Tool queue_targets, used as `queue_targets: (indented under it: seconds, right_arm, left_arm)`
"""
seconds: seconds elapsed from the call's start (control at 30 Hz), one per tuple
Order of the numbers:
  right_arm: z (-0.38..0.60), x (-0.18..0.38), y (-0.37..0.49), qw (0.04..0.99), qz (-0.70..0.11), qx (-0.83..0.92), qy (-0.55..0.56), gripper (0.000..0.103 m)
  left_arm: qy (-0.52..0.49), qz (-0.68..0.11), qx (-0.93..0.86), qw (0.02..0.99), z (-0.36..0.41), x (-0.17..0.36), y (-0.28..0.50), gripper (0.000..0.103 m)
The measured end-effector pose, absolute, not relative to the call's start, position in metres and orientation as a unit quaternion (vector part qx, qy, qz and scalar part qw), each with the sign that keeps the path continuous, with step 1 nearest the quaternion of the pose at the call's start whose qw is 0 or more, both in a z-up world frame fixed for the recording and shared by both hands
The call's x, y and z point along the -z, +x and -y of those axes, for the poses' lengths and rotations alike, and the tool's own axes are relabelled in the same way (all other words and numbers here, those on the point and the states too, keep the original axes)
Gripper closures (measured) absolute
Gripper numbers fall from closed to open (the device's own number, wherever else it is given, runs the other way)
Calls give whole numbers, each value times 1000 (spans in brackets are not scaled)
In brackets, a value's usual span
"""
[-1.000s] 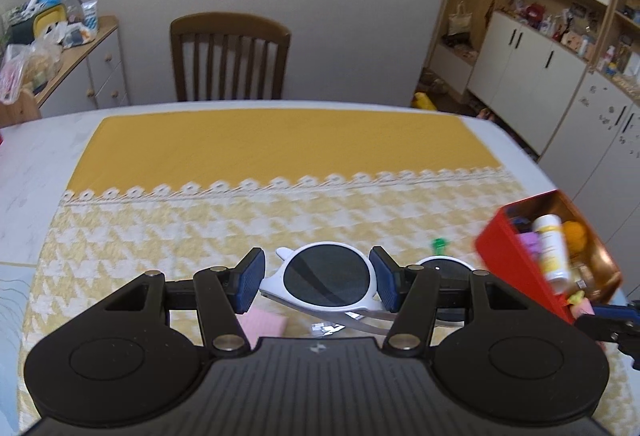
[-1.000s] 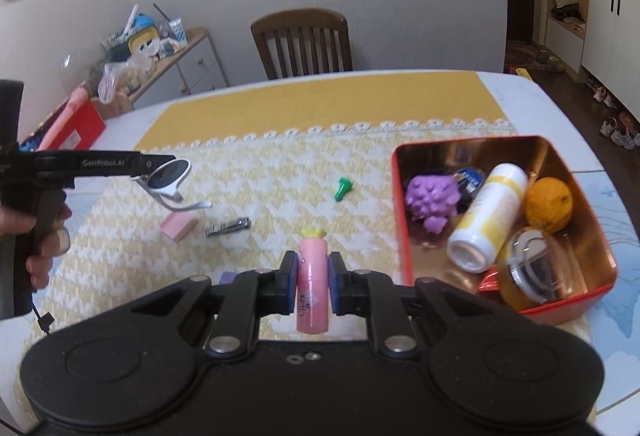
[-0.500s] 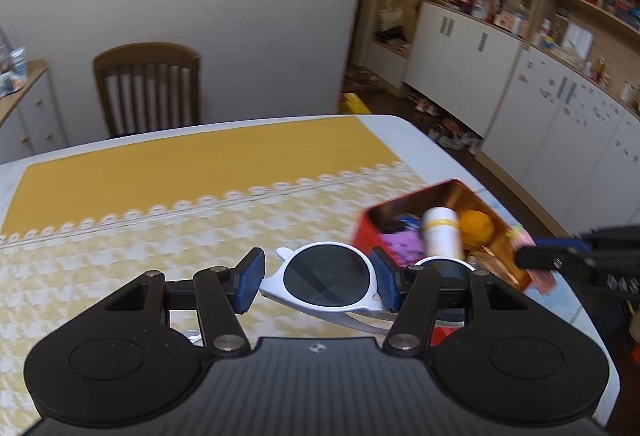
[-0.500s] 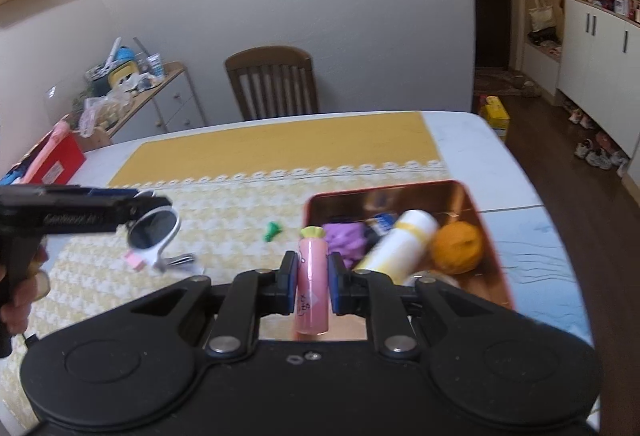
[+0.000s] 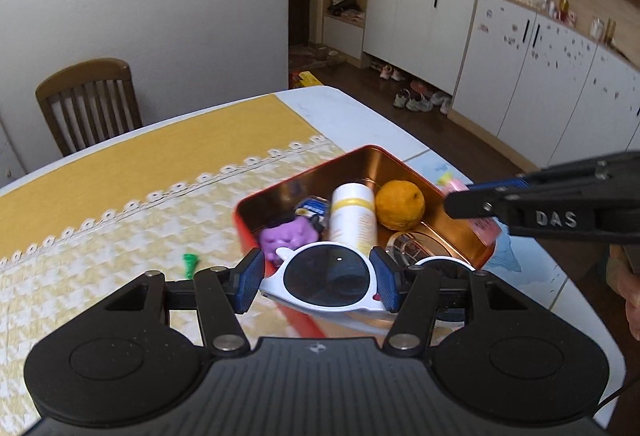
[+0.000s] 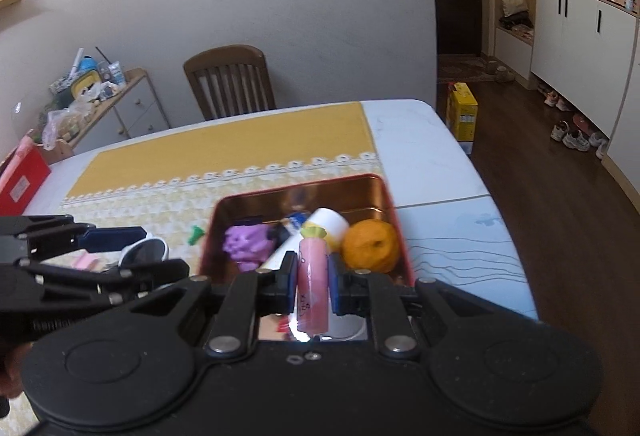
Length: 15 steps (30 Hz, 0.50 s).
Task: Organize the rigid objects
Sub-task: 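Carry the sunglasses and pink tube with both tools over the red tin, then release the sunglasses from left tool while right tool drops the pink tube in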
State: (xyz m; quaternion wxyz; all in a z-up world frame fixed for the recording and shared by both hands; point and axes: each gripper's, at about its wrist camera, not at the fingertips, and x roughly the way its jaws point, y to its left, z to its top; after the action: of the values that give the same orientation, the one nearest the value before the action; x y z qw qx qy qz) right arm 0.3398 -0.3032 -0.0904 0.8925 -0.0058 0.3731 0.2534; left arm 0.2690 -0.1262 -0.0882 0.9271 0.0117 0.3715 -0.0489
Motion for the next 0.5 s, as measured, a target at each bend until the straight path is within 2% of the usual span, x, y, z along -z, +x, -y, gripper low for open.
queue_targets:
  seconds: [0.5]
  right_arm:
    - [310,122,369,881,-398,-254,-17,88]
  left_arm:
    - [65,-384,-8,921,151,123,302,46]
